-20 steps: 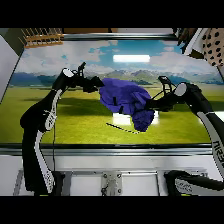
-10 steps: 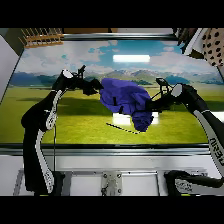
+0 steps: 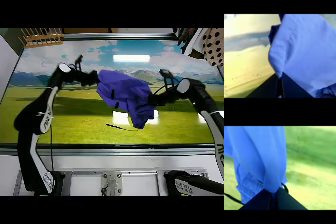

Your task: Fold the clothes and pants, and hang the long-sleeved shirts on hangers.

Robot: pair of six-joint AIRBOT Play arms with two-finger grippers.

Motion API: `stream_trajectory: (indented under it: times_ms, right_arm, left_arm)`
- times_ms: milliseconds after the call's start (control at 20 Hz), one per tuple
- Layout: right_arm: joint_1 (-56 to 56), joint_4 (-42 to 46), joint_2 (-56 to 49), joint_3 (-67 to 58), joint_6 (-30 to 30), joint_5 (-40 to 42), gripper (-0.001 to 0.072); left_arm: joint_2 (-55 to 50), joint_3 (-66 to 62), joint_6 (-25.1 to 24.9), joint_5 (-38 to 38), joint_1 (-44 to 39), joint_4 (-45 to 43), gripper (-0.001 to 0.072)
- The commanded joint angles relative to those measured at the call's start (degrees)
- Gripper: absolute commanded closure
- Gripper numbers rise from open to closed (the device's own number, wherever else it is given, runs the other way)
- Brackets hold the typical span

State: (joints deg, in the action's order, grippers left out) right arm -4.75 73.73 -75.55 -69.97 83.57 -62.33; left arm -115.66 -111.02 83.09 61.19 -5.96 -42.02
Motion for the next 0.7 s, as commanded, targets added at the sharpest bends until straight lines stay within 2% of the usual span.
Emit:
stream_trajectory:
  times_ms: [0, 150, 350, 450, 550, 650]
  right_arm:
    - [0.0, 1.9, 8.7, -8.7, -1.1, -2.9, 0.0691]
    - [0.0, 1.9, 18.3, -13.7, -1.1, -4.8, 0.0691]
    - [0.0, 2.1, 29.2, -13.7, 0.5, -11.1, 0.0692]
    - [0.0, 2.2, 31.8, -13.7, 2.1, -18.2, 0.0692]
    - [0.0, 2.2, 32.2, -13.5, 3.3, -25.1, 0.0691]
    - [0.0, 2.2, 32.1, -11.8, 3.5, -27.8, 0.0691]
  left_arm:
    - [14.5, 0.0, -3.7, 0.8, 3.8, 0.0, 0.0702]
    - [29.5, 0.0, -6.6, 8.2, 5.5, -0.9, 0.0702]
    - [44.1, 0.1, -5.9, 21.5, 3.5, -9.6, 0.0702]
    - [49.5, 2.7, -1.7, 26.6, 0.7, -15.1, 0.0702]
    - [55.6, 11.1, 2.2, 26.8, -3.4, -20.5, 0.0702]
    - [60.7, 21.9, 6.2, 26.5, -7.8, -24.1, 0.0702]
